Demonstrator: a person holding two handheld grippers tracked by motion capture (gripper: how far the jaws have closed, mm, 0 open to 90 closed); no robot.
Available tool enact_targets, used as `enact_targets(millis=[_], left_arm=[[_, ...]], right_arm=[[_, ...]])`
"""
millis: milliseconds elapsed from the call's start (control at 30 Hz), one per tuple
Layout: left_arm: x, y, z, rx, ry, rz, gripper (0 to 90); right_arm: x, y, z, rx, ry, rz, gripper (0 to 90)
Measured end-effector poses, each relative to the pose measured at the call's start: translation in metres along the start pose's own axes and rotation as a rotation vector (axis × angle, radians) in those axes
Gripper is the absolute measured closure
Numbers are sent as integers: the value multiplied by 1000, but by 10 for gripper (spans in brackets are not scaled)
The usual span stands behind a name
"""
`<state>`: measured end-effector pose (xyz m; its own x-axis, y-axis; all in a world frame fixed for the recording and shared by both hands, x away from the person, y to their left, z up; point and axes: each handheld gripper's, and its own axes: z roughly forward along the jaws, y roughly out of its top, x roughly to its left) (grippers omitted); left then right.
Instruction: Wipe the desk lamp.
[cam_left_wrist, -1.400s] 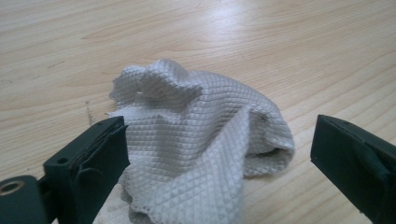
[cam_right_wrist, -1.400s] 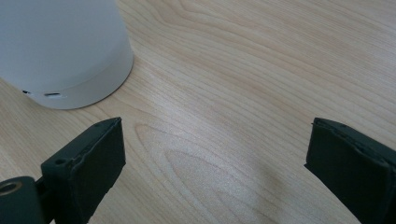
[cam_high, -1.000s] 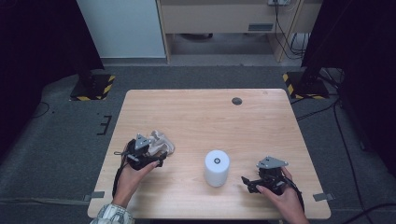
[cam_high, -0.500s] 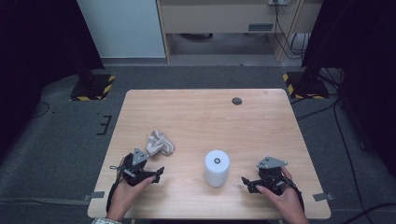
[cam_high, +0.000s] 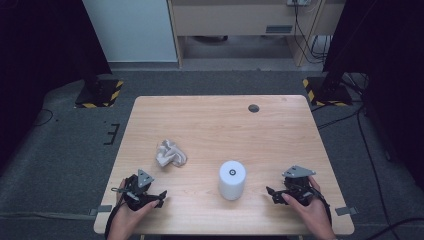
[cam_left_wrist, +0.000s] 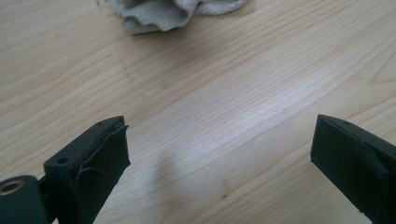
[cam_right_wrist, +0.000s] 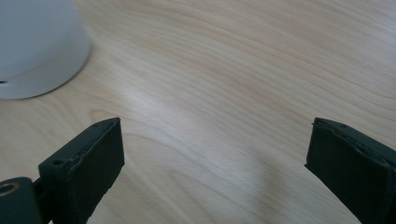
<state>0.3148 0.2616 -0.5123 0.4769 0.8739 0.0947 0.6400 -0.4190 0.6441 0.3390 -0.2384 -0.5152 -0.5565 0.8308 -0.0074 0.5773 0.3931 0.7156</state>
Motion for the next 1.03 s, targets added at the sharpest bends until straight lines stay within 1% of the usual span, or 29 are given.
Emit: enact_targets(millis=[33,67,133,167,200,233,267,300,367,400,433,467,500,533,567,600,633,667,700,767,867,900,967,1033], left_arm=[[0,0,0,0,0,0,35],[4,0,2,-3,5,-20,35],[11,1,4,-19,19,-45,37],[18,3,8,-22,25,-80,37],[18,3,8,-22,25,-80,36],[23,3,14,-13,26,-98,35],[23,3,14,-13,26,-98,34],[25,2,17,-6,29,-103,34],[32,1,24,9,32,-126,32],[32,1,24,9,32,-126,32],[36,0,28,3,26,-148,22],[38,-1,29,-2,23,-162,21],[38,-1,29,-2,23,-162,15],[40,-1,30,-10,26,-166,15],[41,-2,31,-25,26,-166,5],[41,-2,31,-25,26,-166,0],[42,-4,33,-48,25,-166,0],[42,-4,33,-48,25,-166,0],[42,-5,33,-58,26,-164,0],[42,-5,33,-58,26,-164,0],[41,-5,33,-58,26,-163,0],[41,-5,32,-59,25,-161,0],[40,-5,32,-58,25,-163,0],[40,-5,32,-58,25,-164,0]], right_arm=[[-3,-1,0,-4,-14,18,48],[-3,-1,0,-4,-14,18,48],[-16,-2,-1,-20,-45,62,49],[-26,-3,-1,-33,-79,114,50],[-26,-3,-1,-33,-79,114,50],[-34,-5,0,-22,-117,149,49],[-34,-5,0,-22,-117,149,49],[-37,-6,2,-14,-137,160,52],[-40,-8,7,2,-152,198,53],[-40,-8,7,2,-152,198,53],[-40,-8,10,12,-163,197,51],[-39,-8,11,15,-168,199,50],[-39,-8,11,15,-168,199,50],[-38,-9,13,20,-170,200,49],[-38,-10,16,37,-162,204,44],[-38,-10,16,37,-162,204,44],[-37,-10,20,39,-178,196,28],[-37,-10,20,39,-178,196,28],[-35,-10,22,30,-182,200,13],[-34,-11,23,20,-186,193,7],[-27,-9,25,18,-157,171,7],[-25,-9,26,19,-147,156,7],[-22,-8,26,19,-139,151,7],[-22,-8,26,18,-140,149,7]])
